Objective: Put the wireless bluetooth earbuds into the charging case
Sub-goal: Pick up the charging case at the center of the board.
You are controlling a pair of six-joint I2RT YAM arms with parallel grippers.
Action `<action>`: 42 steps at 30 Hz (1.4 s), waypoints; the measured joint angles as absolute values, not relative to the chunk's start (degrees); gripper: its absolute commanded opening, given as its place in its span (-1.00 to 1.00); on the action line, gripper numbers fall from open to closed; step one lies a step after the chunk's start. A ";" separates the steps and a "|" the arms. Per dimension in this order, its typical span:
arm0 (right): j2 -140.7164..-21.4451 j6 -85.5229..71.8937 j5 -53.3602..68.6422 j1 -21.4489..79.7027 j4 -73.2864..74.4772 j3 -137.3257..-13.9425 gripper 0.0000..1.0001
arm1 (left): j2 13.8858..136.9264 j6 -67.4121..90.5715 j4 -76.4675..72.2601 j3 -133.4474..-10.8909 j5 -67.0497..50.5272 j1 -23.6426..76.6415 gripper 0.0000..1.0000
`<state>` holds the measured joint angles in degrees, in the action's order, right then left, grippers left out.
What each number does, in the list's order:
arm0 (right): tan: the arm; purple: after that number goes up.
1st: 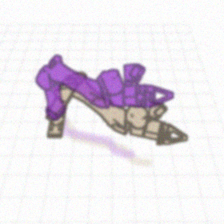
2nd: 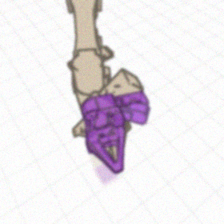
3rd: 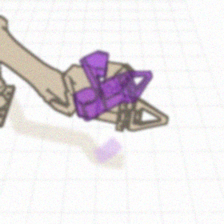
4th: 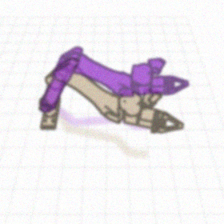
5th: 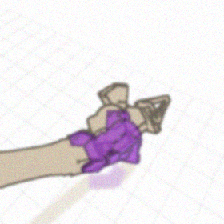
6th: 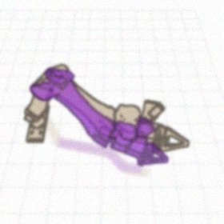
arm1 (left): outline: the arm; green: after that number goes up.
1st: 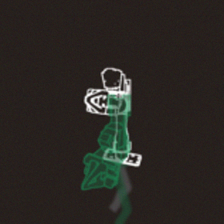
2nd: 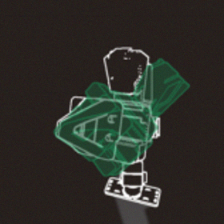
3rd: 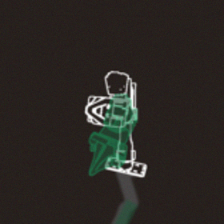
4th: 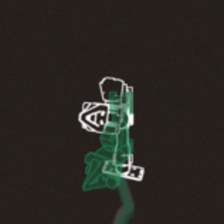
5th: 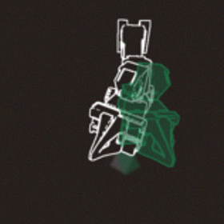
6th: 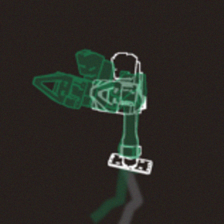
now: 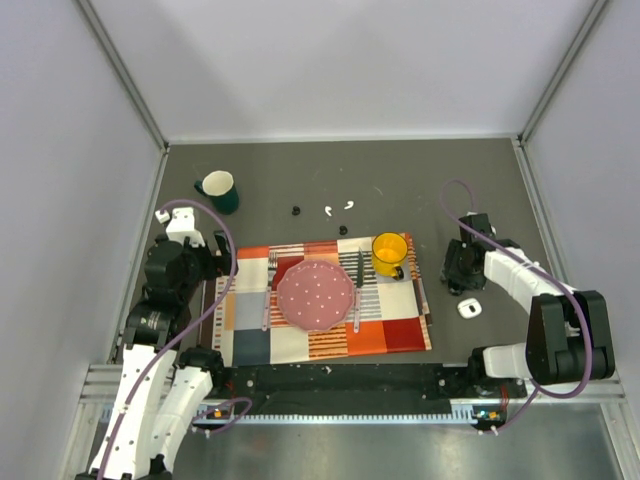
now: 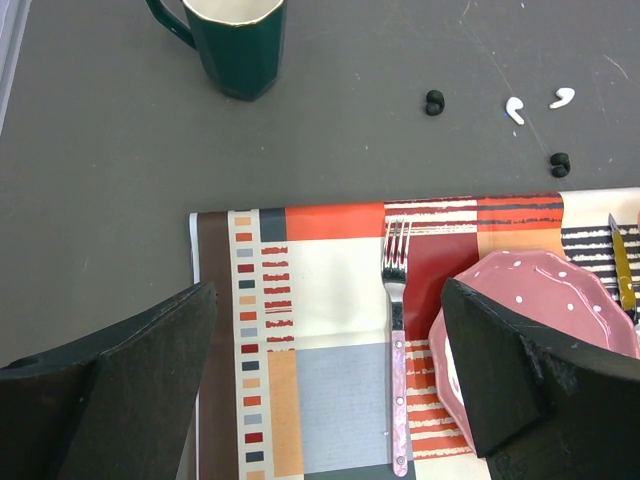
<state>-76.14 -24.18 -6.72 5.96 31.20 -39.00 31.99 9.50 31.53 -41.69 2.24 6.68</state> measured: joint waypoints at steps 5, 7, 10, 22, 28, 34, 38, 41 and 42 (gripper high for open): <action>-76.14 -24.23 -7.20 6.00 31.40 -39.00 0.00 | 32.01 9.47 31.53 -41.69 1.91 6.68 0.98; -76.14 -24.23 -7.35 6.00 31.42 -39.00 -0.16 | 32.03 9.50 31.53 -41.69 1.72 6.68 0.98; -76.14 -24.14 -7.57 6.00 31.51 -39.00 -0.69 | 32.01 9.50 31.53 -41.69 1.39 6.68 0.98; -64.84 -20.51 -2.85 9.80 30.33 -39.48 -1.00 | 25.34 9.54 28.77 -40.56 -6.28 6.68 0.98; -52.01 -16.62 7.86 10.41 25.96 -40.27 -1.00 | 27.57 10.00 26.15 -40.47 -17.04 6.68 0.98; -39.97 -12.53 19.00 11.07 22.02 -40.16 -1.00 | 32.64 12.21 23.07 -40.42 -28.36 6.68 0.98; -36.93 -10.02 24.93 15.35 20.71 -40.16 -1.00 | 37.10 15.16 21.82 -40.45 -35.22 6.68 0.98; -37.34 -7.29 24.03 23.70 20.40 -40.16 -1.00 | 40.01 18.31 20.51 -40.49 -39.03 6.76 0.98; -38.09 -6.15 23.05 27.14 20.34 -40.21 -1.00 | 40.60 19.33 20.16 -40.49 -39.66 6.94 0.98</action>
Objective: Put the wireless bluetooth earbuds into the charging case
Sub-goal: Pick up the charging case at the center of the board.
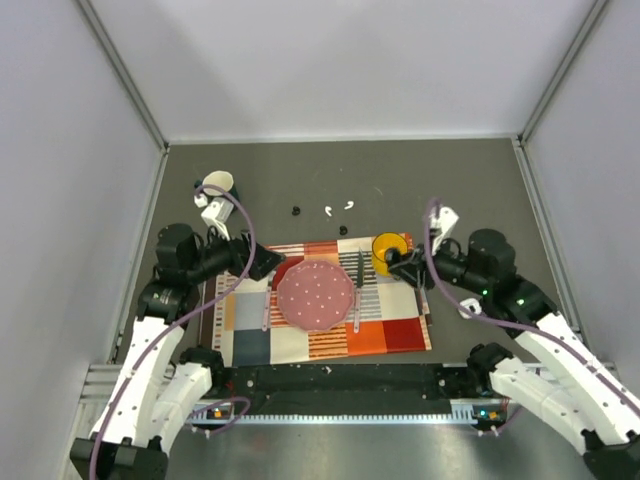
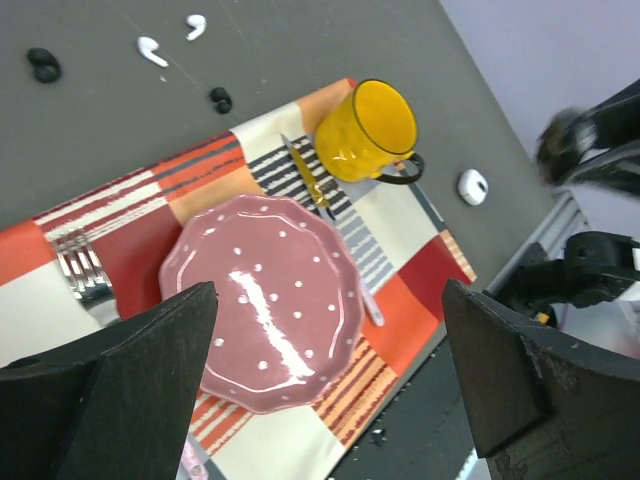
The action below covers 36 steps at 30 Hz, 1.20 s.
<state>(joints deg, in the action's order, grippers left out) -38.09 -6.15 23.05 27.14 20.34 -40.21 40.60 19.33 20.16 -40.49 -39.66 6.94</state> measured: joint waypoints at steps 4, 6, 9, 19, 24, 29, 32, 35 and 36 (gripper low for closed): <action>-43.51 -1.50 17.02 38.41 20.32 -40.73 -1.00 | 40.38 21.34 19.22 -40.64 -38.79 10.46 0.98; -47.40 1.21 12.95 43.16 19.99 -41.47 -1.00 | 40.73 21.37 19.59 -41.45 -36.56 14.00 0.98; -51.16 4.34 8.86 47.88 19.16 -42.15 -1.00 | 42.35 21.61 19.64 -43.13 -32.69 20.78 0.98; -53.01 10.79 3.05 54.63 11.49 -42.54 -1.00 | 50.83 26.26 15.31 -44.31 -22.57 35.42 0.90; -53.01 11.57 3.09 55.02 9.76 -42.54 -1.00 | 55.05 29.15 11.11 -44.38 -19.53 39.53 0.85; -53.01 11.94 3.16 55.02 9.17 -42.54 -1.00 | 58.26 31.31 7.44 -45.56 -17.37 42.94 0.67; -53.01 12.01 3.38 55.02 8.95 -42.54 -1.00 | 60.40 32.21 5.65 -46.87 -16.69 44.51 0.53; -53.01 12.01 3.68 55.02 8.91 -42.54 -1.00 | 62.06 32.84 4.51 -47.70 -16.19 45.80 0.32; -53.01 12.01 3.79 55.02 8.82 -42.54 -1.00 | 62.61 32.99 4.16 -47.94 -16.08 46.15 0.22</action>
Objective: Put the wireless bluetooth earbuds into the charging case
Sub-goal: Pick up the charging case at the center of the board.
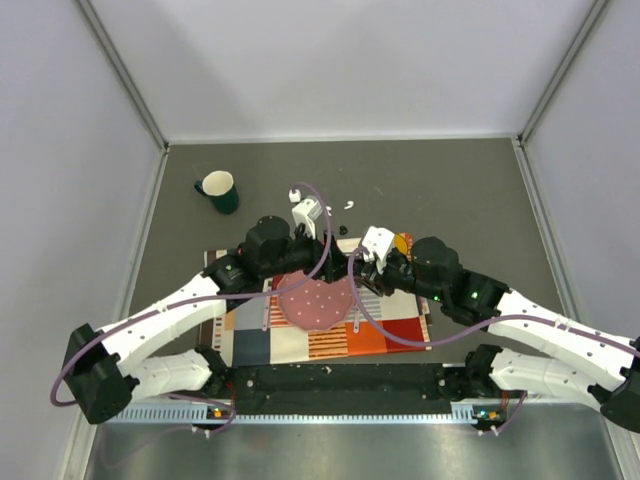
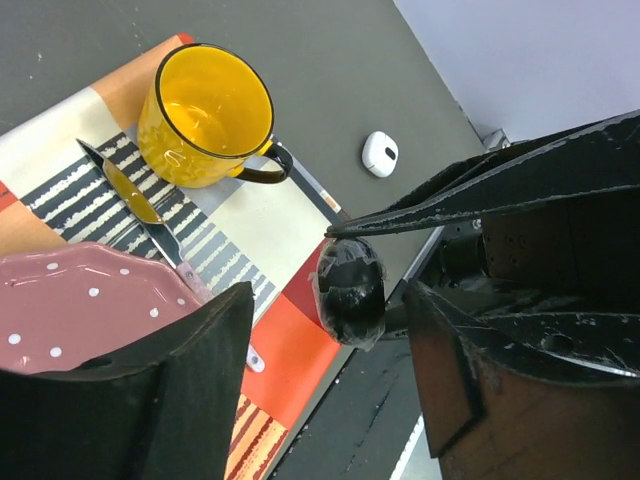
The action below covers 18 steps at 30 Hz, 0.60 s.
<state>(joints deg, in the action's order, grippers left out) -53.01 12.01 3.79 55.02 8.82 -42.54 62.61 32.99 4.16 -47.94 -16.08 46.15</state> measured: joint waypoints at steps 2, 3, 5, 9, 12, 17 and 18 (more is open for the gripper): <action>-53.01 12.01 4.01 55.02 8.47 -42.54 -1.00 | 63.68 33.08 3.79 -48.34 -15.94 46.70 0.16; -53.01 12.01 4.12 55.02 8.23 -42.54 -1.00 | 64.18 33.10 3.75 -48.56 -15.92 46.92 0.14; -53.01 12.03 4.14 55.02 8.03 -42.54 -1.00 | 64.99 33.06 3.60 -48.88 -15.97 47.22 0.08; -52.99 12.21 4.16 55.02 7.92 -42.41 -1.00 | 65.63 33.30 3.38 -49.06 -16.71 47.42 -0.39; -52.88 12.60 3.79 55.07 7.84 -42.35 -1.00 | 65.80 33.45 3.03 -49.63 -17.10 47.68 -0.92; -52.42 12.91 3.01 55.07 6.66 -41.89 0.18 | 65.89 33.52 2.79 -49.95 -17.26 47.68 -1.00; -52.12 12.51 3.01 55.09 6.35 -41.65 0.34 | 65.84 33.32 2.68 -49.93 -17.12 47.68 -1.00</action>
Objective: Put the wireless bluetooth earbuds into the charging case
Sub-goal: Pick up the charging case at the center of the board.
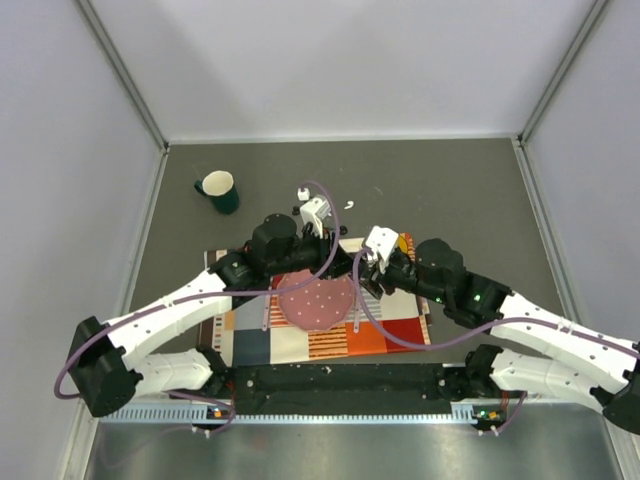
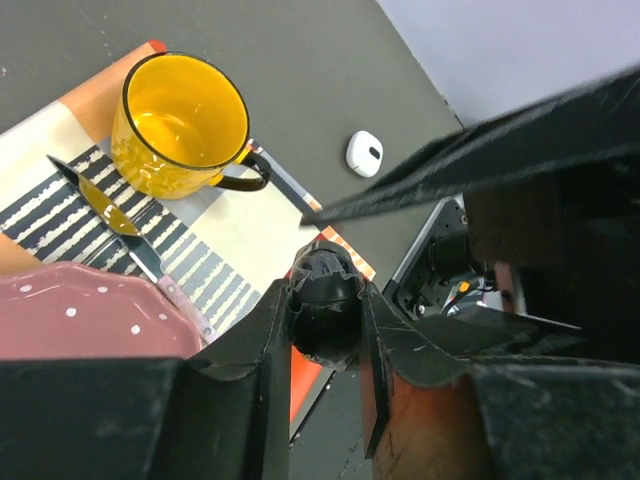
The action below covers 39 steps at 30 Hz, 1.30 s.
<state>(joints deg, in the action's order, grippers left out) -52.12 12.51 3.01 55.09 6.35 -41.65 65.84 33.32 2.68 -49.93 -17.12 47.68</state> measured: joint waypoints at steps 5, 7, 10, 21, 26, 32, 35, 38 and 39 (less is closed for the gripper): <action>-48.23 9.41 1.72 55.27 4.99 -40.93 0.88 | 63.61 30.30 3.92 -49.45 -13.08 47.70 -1.00; -45.87 7.86 1.30 55.29 4.32 -40.88 0.98 | 60.66 28.53 5.28 -48.71 -9.17 47.68 -1.00; -42.54 4.78 -0.91 55.33 2.55 -40.86 0.98 | 55.13 25.87 7.27 -48.10 -2.26 47.55 -1.00; -44.60 -25.82 1.85 42.26 -1.52 -45.95 0.98 | 40.69 20.12 -3.22 -43.46 0.14 42.52 -1.00; -50.76 -45.91 10.50 39.55 -8.49 -44.88 0.98 | 37.34 20.78 -12.43 -35.94 -9.37 42.35 -1.00; -53.52 -67.35 13.26 40.45 -18.72 -37.50 0.98 | 37.76 18.90 -17.85 -33.87 -15.46 42.35 -1.00; -53.30 -73.19 10.79 43.18 -18.70 -36.03 0.98 | 37.56 17.69 -22.15 -31.35 -15.70 42.35 -1.00; -52.62 -77.03 9.02 45.45 -19.14 -36.01 0.98 | 37.60 16.60 -24.93 -28.97 -15.84 42.35 -1.00; -52.42 -78.15 8.60 45.95 -19.40 -36.01 0.98 | 37.71 16.34 -25.54 -28.60 -15.86 42.35 -1.00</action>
<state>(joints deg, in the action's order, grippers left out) -52.42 -78.15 8.60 45.95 -19.40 -36.01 37.71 16.34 -25.54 -28.60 -15.86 42.35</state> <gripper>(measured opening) 0.988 0.312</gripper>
